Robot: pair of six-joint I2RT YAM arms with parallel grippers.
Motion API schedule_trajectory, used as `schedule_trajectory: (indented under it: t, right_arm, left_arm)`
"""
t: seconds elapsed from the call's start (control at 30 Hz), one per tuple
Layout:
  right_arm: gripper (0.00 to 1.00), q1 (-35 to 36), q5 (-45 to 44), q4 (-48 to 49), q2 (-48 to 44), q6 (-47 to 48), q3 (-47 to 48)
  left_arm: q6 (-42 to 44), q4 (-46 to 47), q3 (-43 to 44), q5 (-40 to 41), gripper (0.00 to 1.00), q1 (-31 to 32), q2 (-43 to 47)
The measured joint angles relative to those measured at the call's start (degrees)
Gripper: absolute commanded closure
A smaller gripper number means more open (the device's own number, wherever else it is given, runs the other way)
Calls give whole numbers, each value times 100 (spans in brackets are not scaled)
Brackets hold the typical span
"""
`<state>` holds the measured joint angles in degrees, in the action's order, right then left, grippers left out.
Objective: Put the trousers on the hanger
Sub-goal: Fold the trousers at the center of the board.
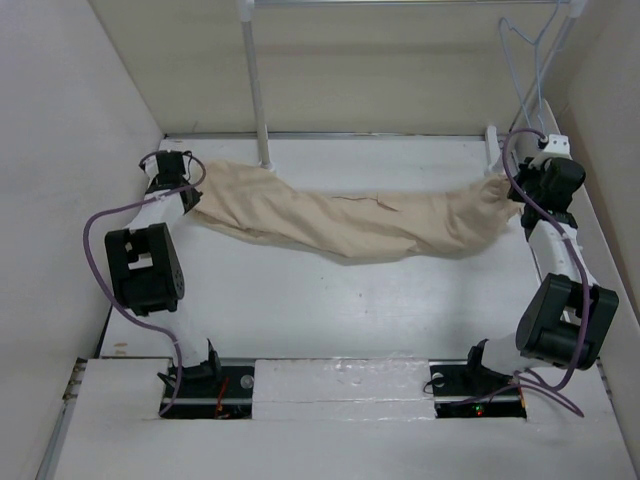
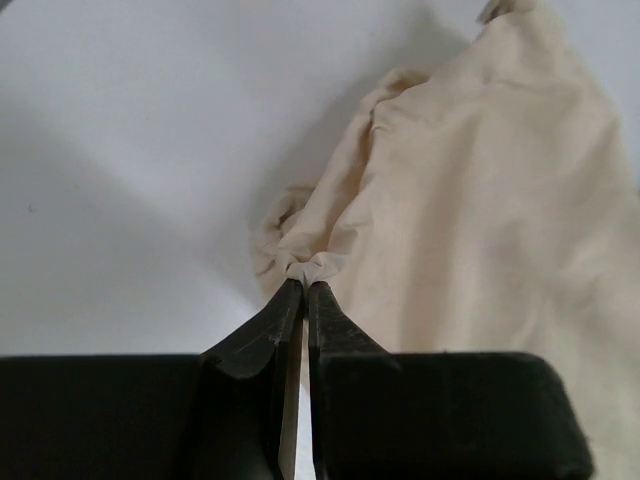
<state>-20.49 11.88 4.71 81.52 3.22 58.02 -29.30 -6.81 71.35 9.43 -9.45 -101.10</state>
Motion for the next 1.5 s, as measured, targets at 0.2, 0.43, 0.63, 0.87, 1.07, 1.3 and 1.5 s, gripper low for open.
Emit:
schedule_trajectory:
  t: [0.2,0.43,0.63,0.87,1.07,1.3,1.5]
  right_arm:
    - [100,-76,50,-2,0,0,0]
    - [100,-94,61,-2,0,0,4]
    - [100,-94,87,-2,0,0,11]
    - [100,-94,164,-2,0,0,11]
    - [100,-94,210,0,0,0,11]
    - [100,-94,216,0,0,-2,11]
    - [100,-94,256,2,0,-2,11]
  left_arm:
    - [31,-103,-24,175,100,0,-577]
    - [66,-190,-50,249,52,-90,-643]
    - [24,-177,-369,219,48,-348,-352]
    - [-22,-20,-520,-282,49,-372,-120]
    - [-28,28,-490,-592,56,-352,-549]
    - [-35,90,-260,-612,56,-341,-737]
    - [-74,208,-57,-474,79,-341,-955]
